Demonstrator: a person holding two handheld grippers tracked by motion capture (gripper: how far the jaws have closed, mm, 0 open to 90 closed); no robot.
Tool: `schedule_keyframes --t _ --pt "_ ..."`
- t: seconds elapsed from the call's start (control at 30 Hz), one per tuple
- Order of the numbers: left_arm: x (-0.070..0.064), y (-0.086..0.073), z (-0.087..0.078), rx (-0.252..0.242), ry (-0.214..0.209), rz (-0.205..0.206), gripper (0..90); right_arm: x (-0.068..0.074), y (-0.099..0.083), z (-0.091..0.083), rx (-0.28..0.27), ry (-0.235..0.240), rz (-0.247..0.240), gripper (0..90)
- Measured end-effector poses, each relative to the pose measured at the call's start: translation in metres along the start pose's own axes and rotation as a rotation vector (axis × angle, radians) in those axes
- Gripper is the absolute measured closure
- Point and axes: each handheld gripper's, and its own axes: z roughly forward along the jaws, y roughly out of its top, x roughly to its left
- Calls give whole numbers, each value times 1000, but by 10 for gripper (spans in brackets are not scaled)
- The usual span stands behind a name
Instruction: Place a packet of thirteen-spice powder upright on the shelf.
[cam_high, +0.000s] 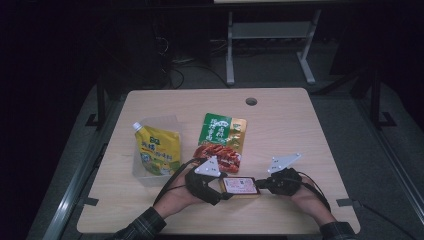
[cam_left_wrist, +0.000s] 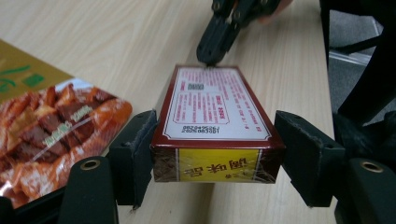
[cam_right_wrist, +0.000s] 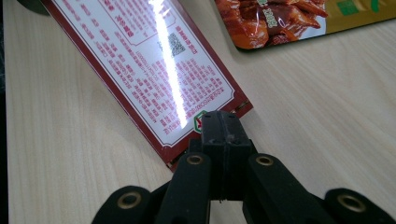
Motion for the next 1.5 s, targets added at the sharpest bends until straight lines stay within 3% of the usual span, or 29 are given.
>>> schedule_keyframes --t 0.33,0.97,1.27,1.5 --pt "4 20 -1 -74 -13 7 320 4 0 4 0 8 -8 897" --pt "12 64 29 -132 -5 -3 319 -3 -3 11 21 10 25 897" --pt "13 65 32 -152 -2 -8 309 -3 -3 10 13 9 26 864" --pt "11 64 31 -155 14 8 241 -6 -4 5 -4 -19 41 775"
